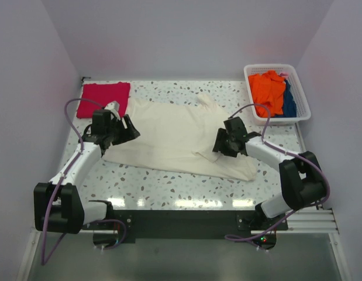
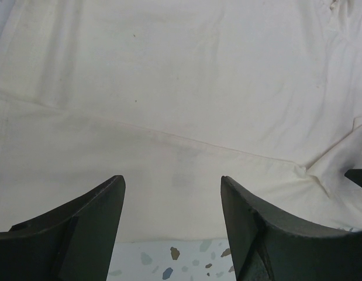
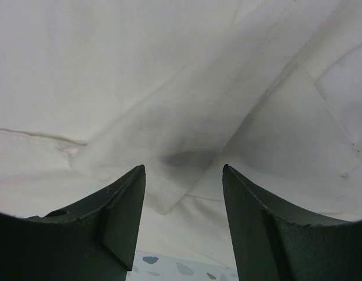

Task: Fold and stack the t-shirts
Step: Fold the tshirt

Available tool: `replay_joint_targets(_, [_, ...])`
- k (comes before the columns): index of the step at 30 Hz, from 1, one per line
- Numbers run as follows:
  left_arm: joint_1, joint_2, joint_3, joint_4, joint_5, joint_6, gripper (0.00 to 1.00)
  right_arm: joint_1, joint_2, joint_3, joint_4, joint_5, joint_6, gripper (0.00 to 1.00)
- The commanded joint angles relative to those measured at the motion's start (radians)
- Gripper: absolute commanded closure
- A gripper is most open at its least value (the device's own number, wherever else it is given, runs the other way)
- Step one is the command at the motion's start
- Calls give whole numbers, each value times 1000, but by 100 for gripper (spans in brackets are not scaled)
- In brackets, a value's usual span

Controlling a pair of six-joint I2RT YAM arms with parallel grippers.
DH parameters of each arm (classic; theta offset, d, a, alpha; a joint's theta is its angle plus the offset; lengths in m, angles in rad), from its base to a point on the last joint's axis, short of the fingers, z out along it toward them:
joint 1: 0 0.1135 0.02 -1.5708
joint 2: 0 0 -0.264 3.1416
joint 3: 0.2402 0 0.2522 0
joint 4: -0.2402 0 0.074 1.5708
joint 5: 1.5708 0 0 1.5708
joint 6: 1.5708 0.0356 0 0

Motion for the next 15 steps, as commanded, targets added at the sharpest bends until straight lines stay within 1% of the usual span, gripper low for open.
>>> replay_joint_targets(1, [-3, -5, -6, 48, 24, 26, 28, 5, 8, 9, 76, -23, 21, 41])
replay_joint_targets(7, [-3, -13, -7, 43, 19, 30, 28, 5, 71, 63, 95, -31, 19, 41])
replay_joint_targets(15, [-3, -22, -13, 40, 16, 31, 28, 5, 96, 138, 105, -69, 24, 41])
